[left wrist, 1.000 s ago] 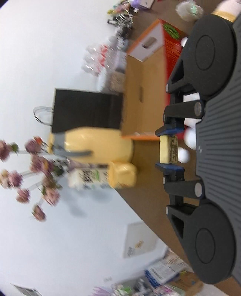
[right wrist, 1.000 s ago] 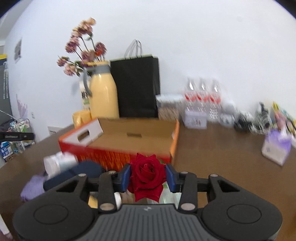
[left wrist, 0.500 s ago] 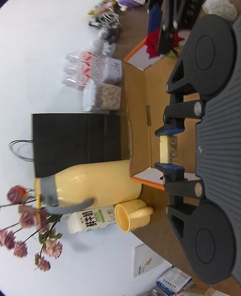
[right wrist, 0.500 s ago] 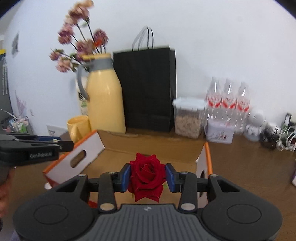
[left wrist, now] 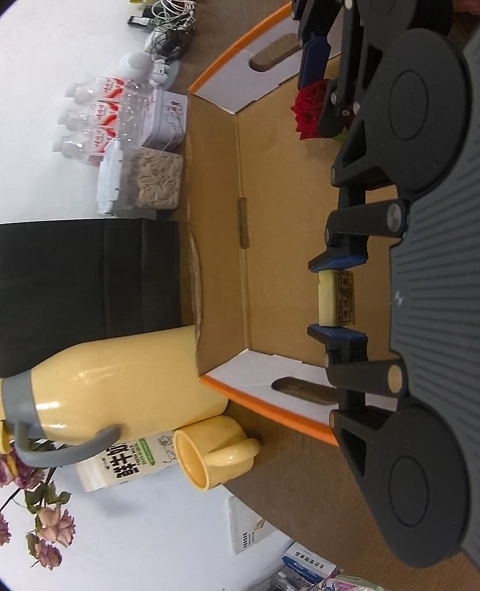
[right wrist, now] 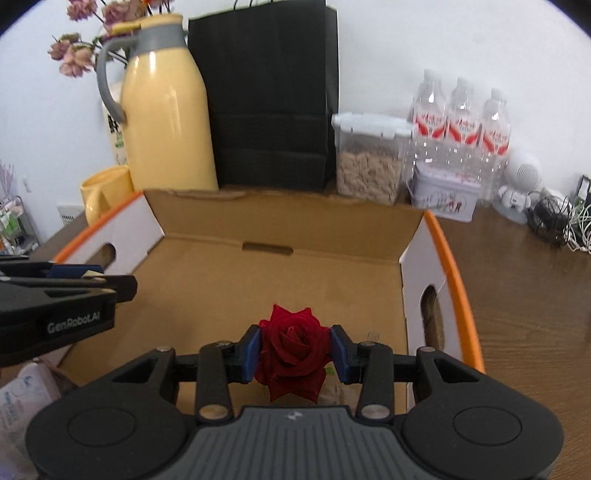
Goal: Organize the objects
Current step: 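Carry block and rose into the cardboard box and open both grippers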
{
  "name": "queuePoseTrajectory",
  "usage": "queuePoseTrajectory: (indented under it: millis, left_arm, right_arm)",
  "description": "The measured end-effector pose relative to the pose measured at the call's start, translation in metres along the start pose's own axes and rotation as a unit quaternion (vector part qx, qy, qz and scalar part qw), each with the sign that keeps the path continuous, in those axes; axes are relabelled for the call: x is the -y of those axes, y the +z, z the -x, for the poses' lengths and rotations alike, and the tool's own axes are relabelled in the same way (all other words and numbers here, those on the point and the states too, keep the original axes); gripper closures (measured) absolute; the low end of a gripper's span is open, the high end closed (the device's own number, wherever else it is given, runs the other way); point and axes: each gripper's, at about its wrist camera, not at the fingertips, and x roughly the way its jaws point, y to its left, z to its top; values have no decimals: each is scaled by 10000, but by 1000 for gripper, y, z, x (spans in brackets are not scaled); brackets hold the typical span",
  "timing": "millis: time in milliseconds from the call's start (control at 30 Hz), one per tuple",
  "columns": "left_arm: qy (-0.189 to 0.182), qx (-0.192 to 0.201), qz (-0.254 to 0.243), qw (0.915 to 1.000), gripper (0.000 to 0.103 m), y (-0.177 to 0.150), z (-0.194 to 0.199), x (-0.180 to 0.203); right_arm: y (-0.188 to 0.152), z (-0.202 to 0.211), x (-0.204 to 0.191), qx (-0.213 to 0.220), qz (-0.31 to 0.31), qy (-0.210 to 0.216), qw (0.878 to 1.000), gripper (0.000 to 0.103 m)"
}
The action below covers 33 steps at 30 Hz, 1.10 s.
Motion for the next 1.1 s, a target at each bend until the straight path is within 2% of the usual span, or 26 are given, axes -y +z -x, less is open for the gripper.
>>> queuePoseTrajectory:
  millis: [167, 233, 300, 367, 400, 433, 567, 633, 800, 1100]
  left_arm:
    - [23, -20, -20, 10000, 70, -3, -3, 1]
    - [46, 24, -43, 10000, 60, -3, -2, 1]
    - [53, 141, -82, 9999, 35, -4, 2, 1]
    - [46, 309, -128, 9994, 20, -6, 6, -1]
    - [50, 372, -128, 9992, 7, -7, 9, -2]
    - [53, 436, -105, 9990, 2, -7, 11, -3]
    - [-51, 580, 60, 9983, 0, -6, 20, -10]
    - [-67, 607, 140, 9980, 0, -5, 23, -13]
    - [-22, 702, 208, 9973, 0, -7, 37, -21]
    - [-222, 1185, 300, 9922, 0, -17, 91, -45]
  right_arm:
    - [-6, -11, -1, -196, -28, -57, 9998, 58]
    - [-8, -10, -2, -211, -48, -17, 9998, 56]
    - [-9, -9, -2, -231, -27, 29, 9997, 49]
    - [-9, -5, -2, -174, -43, 61, 9998, 41]
    - [-9, -3, -1, -142, -52, 70, 9999, 31]
    - [-9, -1, 0, -101, -57, 55, 9999, 20]
    - [-8, 6, 2, -29, -95, 156, 9998, 15]
    - [-8, 10, 1, 3, -106, 206, 9997, 9]
    - [-6, 27, 2, 146, -84, 104, 9998, 2]
    - [-7, 83, 16, 601, -180, 5, 9980, 0]
